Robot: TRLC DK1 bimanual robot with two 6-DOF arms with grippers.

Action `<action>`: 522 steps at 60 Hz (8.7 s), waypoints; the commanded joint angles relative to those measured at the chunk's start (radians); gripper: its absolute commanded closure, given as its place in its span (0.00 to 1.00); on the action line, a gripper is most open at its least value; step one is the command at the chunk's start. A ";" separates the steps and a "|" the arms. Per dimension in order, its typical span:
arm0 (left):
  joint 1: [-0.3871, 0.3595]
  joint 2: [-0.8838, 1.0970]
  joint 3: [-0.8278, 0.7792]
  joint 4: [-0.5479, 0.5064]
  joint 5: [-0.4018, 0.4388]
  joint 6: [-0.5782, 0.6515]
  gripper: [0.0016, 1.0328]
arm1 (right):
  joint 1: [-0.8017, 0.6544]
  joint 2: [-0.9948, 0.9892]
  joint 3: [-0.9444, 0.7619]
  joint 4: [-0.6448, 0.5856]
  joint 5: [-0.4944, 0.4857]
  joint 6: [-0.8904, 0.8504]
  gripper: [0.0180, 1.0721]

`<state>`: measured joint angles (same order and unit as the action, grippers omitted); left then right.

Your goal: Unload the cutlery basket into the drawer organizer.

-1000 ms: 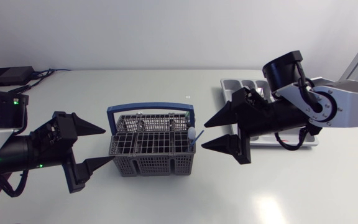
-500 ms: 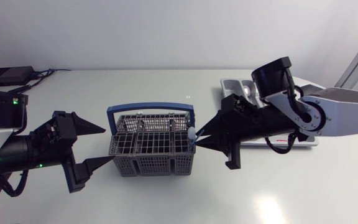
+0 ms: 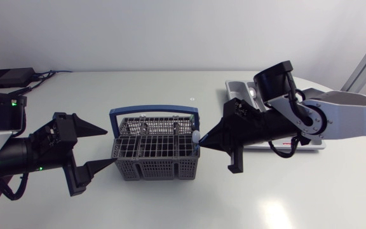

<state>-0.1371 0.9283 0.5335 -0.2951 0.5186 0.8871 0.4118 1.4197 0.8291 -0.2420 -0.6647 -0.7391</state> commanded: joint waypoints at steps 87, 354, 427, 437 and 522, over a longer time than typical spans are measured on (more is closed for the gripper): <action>0.054 0.015 -0.041 0.007 0.043 0.053 0.07 | -0.496 -0.108 0.430 -0.640 -0.056 -0.111 0.94; 0.040 -0.065 -0.075 -0.029 0.043 0.039 0.07 | 0.182 -0.071 0.154 -0.240 0.359 0.659 0.93; 0.014 -0.048 -0.061 -0.029 0.044 -0.040 0.07 | -0.280 -0.367 0.111 -0.372 0.392 0.560 0.93; -0.081 -0.028 -0.033 -0.047 0.043 -0.132 0.07 | -0.323 -0.309 0.051 -0.287 0.499 0.512 0.93; -0.070 0.007 0.057 -0.168 0.041 -0.160 0.07 | -0.465 0.217 -0.012 0.133 0.827 0.417 0.35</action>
<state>-0.2234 0.9302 0.5789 -0.4553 0.5526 0.7258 -0.0700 1.6508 0.8246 -0.1074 0.1547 -0.3412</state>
